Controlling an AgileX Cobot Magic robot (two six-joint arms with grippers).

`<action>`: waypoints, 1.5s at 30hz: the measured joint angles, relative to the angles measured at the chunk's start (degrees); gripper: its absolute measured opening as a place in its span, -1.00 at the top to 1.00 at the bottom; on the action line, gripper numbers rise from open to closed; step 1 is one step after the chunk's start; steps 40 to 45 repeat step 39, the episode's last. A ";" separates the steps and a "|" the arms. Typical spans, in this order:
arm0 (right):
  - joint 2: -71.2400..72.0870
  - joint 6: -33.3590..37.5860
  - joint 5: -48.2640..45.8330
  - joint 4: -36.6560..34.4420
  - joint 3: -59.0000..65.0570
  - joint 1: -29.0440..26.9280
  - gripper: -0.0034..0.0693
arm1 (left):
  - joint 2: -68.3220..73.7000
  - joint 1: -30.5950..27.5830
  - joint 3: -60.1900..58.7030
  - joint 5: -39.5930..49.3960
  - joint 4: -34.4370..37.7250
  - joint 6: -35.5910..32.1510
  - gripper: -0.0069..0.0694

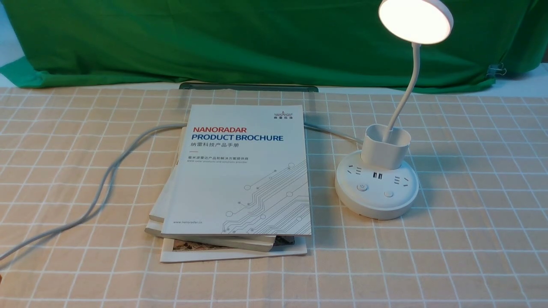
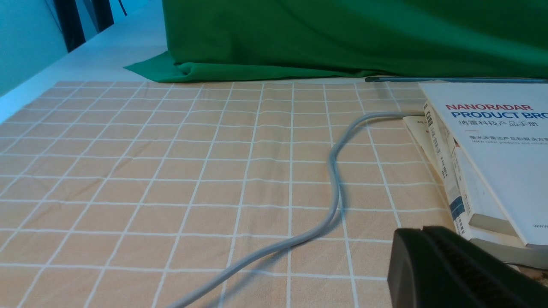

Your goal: Turn on the table lamp on the light coffee tablecloth with your hand.

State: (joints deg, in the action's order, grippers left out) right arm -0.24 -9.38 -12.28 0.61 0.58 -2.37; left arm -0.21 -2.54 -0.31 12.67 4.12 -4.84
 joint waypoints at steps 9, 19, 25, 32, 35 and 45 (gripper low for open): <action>0.00 0.00 0.00 0.00 0.00 0.00 0.26 | 0.00 0.00 0.00 0.00 -0.16 0.00 0.76; 0.00 0.00 0.00 -0.05 0.00 0.00 0.26 | 0.00 0.00 0.00 0.00 -0.16 0.00 0.76; 0.00 0.00 -0.02 -0.05 0.00 0.00 0.25 | 0.00 0.00 0.00 0.00 -0.16 0.00 0.76; 0.00 0.00 -0.02 -0.05 0.00 0.00 0.25 | 0.00 0.00 0.00 0.00 -0.16 0.00 0.76; 0.00 0.00 -0.02 -0.11 0.00 0.00 0.25 | 0.00 0.00 0.00 0.00 -0.16 0.00 0.76; 0.00 0.00 -0.02 -0.11 0.00 0.00 0.25 | 0.00 0.00 0.00 0.00 -0.18 0.00 0.76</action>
